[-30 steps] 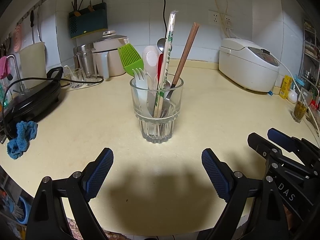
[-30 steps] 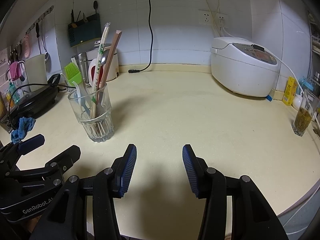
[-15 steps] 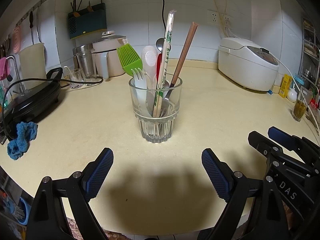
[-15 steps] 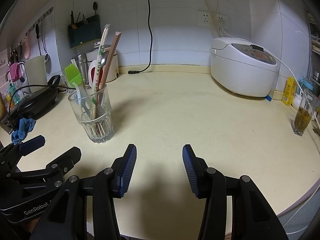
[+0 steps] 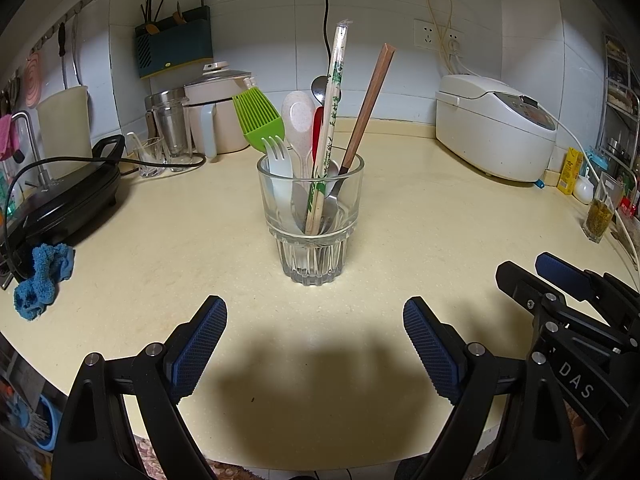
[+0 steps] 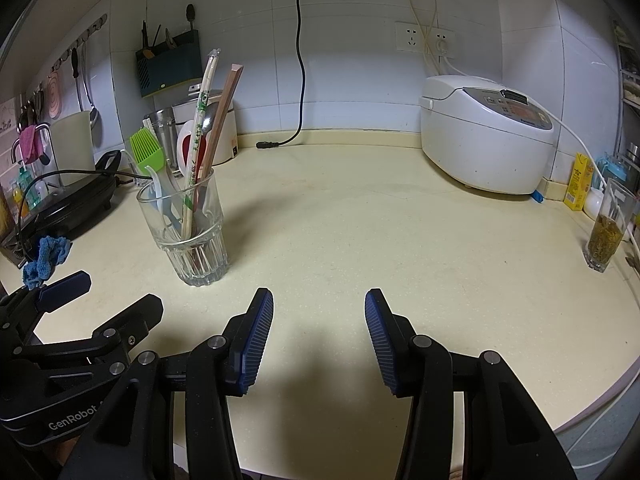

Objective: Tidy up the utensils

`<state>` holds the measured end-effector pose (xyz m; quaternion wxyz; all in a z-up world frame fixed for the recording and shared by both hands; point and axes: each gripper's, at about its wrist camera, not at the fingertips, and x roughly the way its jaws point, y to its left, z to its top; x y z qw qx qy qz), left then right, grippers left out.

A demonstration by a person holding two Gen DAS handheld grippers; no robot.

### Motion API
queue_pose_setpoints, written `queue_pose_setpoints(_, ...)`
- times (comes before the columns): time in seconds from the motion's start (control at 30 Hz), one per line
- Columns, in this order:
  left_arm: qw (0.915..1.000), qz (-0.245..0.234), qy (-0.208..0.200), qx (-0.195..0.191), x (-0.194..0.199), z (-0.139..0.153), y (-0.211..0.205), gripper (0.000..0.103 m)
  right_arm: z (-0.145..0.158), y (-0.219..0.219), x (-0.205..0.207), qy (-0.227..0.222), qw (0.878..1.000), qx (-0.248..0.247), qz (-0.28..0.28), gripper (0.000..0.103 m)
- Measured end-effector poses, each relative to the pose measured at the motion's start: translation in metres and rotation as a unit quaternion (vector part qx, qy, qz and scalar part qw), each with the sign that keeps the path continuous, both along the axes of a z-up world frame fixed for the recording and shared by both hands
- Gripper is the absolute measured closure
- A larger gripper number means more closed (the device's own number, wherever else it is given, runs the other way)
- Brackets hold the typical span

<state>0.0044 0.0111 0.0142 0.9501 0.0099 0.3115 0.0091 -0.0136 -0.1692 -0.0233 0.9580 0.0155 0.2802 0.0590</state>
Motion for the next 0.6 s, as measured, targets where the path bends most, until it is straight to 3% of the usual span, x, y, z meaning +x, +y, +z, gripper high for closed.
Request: queue_pose_setpoints(0.6, 1.0, -0.001, 0.0, 0.003, 0.0002, -0.001, -0.0012, 0.011, 0.0009, -0.0003, -0.0004, 0.001, 1.0, 0.002, 0.0, 0.054)
